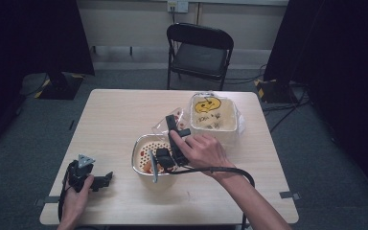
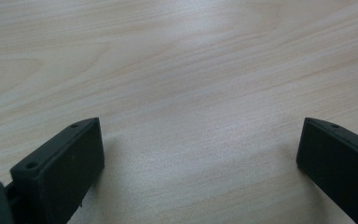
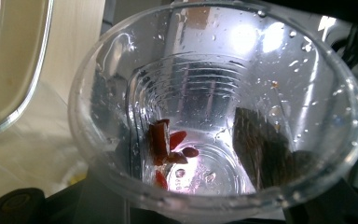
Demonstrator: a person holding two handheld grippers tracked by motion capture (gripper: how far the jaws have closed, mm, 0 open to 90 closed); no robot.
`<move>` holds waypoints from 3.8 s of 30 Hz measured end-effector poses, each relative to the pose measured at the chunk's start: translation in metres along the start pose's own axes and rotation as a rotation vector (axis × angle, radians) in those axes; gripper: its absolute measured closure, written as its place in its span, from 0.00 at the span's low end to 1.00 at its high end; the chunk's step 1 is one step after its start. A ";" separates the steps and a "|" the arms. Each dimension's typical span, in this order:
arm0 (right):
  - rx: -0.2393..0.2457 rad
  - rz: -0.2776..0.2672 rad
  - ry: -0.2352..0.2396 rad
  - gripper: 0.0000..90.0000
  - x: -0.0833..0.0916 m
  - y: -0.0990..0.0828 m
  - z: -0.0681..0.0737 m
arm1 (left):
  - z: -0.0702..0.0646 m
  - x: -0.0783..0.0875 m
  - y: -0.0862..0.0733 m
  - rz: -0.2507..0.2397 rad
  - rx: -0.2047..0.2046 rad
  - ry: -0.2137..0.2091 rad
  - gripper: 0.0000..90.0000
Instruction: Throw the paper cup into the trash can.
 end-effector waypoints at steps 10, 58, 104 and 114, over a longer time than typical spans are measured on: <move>-0.677 -0.100 0.201 0.57 0.000 -0.013 0.006 | 0.000 0.000 0.000 0.000 -0.001 0.000 0.00; -1.630 -0.251 0.576 0.57 -0.056 -0.099 -0.038 | -0.001 0.000 0.000 -0.001 0.004 -0.004 0.00; -1.669 0.068 0.584 0.19 -0.113 -0.166 0.002 | 0.000 0.000 0.000 -0.001 0.004 -0.004 0.00; -1.652 0.044 0.603 0.19 -0.100 -0.168 0.003 | 0.000 0.000 0.000 -0.001 0.001 -0.001 0.00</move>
Point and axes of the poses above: each handheld gripper's, and its own axes: x roughly backward along the jaws, y roughly out of its top, z roughly to its left, the point moved 7 cm from there along -x, roughly forward along the jaws, and after that the axes turned 5 degrees about z, right-handed, at the moved point
